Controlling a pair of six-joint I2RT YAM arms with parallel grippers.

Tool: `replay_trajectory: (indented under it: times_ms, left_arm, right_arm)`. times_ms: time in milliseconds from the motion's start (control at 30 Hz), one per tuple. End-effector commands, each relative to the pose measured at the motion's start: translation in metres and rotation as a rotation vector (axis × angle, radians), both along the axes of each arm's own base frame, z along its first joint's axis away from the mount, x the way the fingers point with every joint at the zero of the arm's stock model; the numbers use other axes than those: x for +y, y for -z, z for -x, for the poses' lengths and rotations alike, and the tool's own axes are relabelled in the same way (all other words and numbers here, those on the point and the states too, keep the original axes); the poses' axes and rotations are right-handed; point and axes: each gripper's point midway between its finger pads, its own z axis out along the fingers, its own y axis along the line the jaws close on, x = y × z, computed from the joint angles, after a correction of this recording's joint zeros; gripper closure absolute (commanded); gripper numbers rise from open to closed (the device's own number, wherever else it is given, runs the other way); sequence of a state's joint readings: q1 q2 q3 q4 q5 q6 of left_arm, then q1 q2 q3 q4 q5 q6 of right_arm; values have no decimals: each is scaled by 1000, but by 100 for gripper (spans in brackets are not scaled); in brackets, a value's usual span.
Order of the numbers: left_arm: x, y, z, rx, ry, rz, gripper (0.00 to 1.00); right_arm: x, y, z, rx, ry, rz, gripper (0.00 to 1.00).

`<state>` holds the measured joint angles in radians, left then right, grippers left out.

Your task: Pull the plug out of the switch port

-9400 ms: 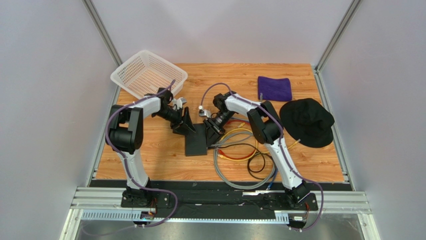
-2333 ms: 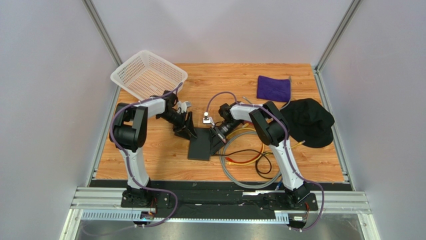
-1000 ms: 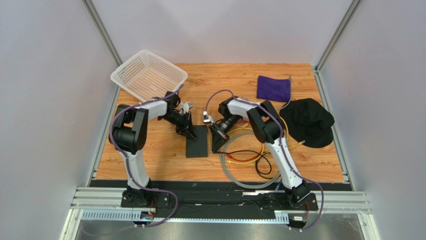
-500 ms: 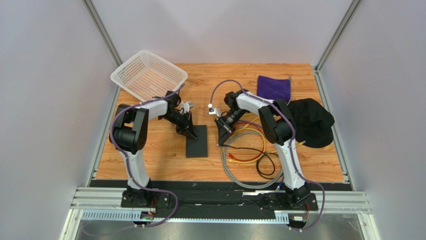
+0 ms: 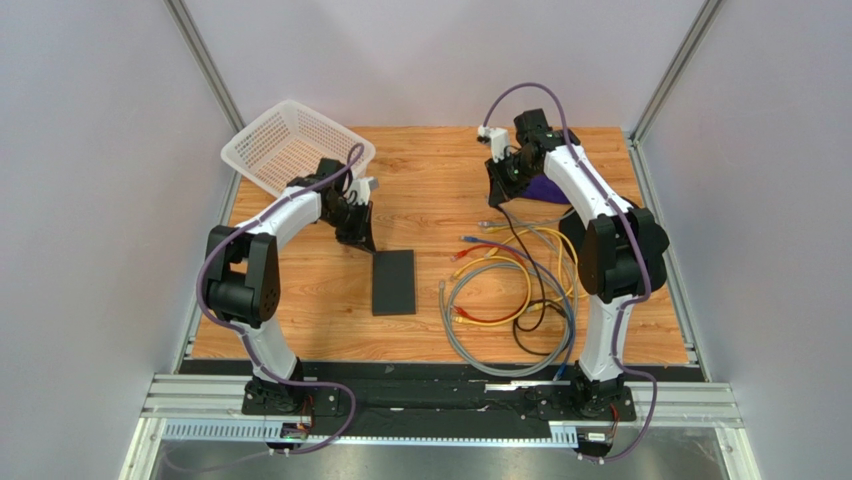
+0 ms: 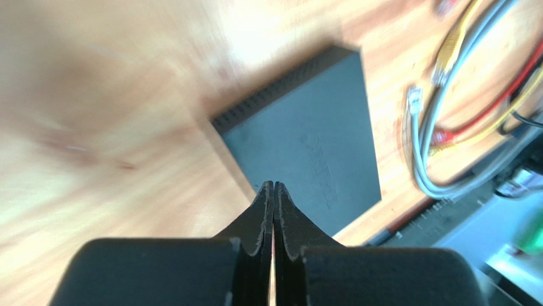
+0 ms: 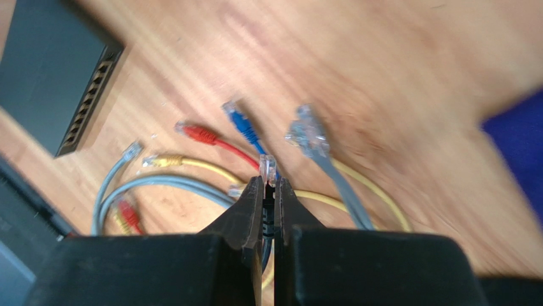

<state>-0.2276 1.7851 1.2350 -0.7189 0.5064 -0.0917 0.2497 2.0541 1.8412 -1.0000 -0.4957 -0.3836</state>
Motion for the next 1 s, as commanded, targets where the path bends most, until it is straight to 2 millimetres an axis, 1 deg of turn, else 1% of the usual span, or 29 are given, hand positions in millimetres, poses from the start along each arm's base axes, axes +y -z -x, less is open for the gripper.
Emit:
replay_trajectory:
  times_ms: [0, 33, 67, 100, 133, 167, 200, 233, 267, 300, 333, 367, 400, 433, 500, 533, 567, 600, 633, 667, 700, 733, 767, 800, 833, 867, 900, 933, 967]
  left_arm:
    - [16, -58, -36, -260, 56, -83, 100]
    - [17, -69, -44, -301, 57, -93, 100]
    - [22, -76, -46, -329, 63, -117, 100]
    - [25, -82, -49, -349, 65, -128, 100]
    - [25, -93, -54, -385, 66, -133, 100]
    - [29, -98, -55, -400, 70, -148, 100]
    - [30, -106, -58, -422, 70, -151, 100]
    - [31, -114, -59, -443, 69, -154, 99]
    - [34, -118, -59, -458, 72, -165, 96]
    - [35, -125, -60, -478, 73, -170, 92]
    - [36, -133, -58, -498, 77, -173, 77]
    - [37, -139, -57, -516, 88, -180, 68]
    - [38, -151, -57, -544, 89, -181, 63]
    - [40, -163, -51, -559, 95, -182, 55]
    - [43, -192, -47, -635, 125, -185, 50]
    - [45, -208, -39, -673, 143, -189, 44]
    - [48, -220, -38, -721, 166, -212, 39]
    - [50, -241, -40, -780, 164, -221, 36]
    - [52, -256, -41, -834, 160, -230, 29]
    - [56, -268, -46, -879, 144, -252, 26]
    - [57, -284, -52, -927, 116, -256, 24]
    - [59, -302, -64, -997, 62, -256, 12]
    - [65, -311, -71, -1009, -46, -249, 12]
    - [67, -316, -77, -1021, -105, -231, 11]
    - [70, -330, -85, -1050, -218, -185, 11]
    - [72, -331, -87, -1044, -262, -169, 11]
    - [71, -320, -89, -1017, -272, -169, 11]
    - [66, -313, -90, -991, -277, -132, 10]
    - [63, -302, -89, -966, -262, -128, 11]
  right_arm:
    - [-18, -98, -56, -379, 223, 57, 95]
    - [-21, -110, -62, -418, 249, 47, 95]
    - [-23, -132, -72, -487, 301, 14, 91]
    - [-25, -146, -78, -527, 324, -7, 83]
    - [-24, -162, -86, -579, 343, -41, 80]
    - [-23, -167, -89, -591, 360, -61, 72]
    - [-23, -177, -92, -601, 394, -90, 48]
    - [-20, -176, -96, -592, 401, -107, 39]
    - [-14, -179, -95, -578, 390, -135, 30]
    - [-9, -180, -93, -549, 405, -169, 17]
    - [-6, -181, -89, -540, 405, -192, 9]
    - [-1, -182, -82, -533, 392, -208, 0]
    - [4, -183, -75, -533, 375, -214, 0]
    - [3, -181, -59, -531, 346, -187, 0]
    - [-7, -181, -43, -537, 336, -146, 0]
    - [-14, -191, -26, -561, 319, -120, 0]
    - [-20, -191, -21, -562, 319, -95, 0]
    - [-25, -196, -18, -572, 332, -77, 0]
    - [-28, -199, -13, -557, 339, -65, 0]
    - [-28, -225, -15, -603, 352, -85, 0]
    - [-29, -232, -18, -603, 380, -87, 0]
    - [-30, -229, -26, -576, 431, -71, 0]
    - [-44, -253, -35, -611, 578, -69, 0]
    - [-47, -244, -46, -589, 655, -40, 0]
    - [-53, -242, -47, -582, 707, -14, 0]
    - [-62, -245, -49, -611, 760, 17, 0]
    - [-62, -233, -42, -604, 750, 45, 0]
    - [-62, -235, -43, -634, 750, 45, 0]
    - [-66, -226, -41, -631, 761, 73, 0]
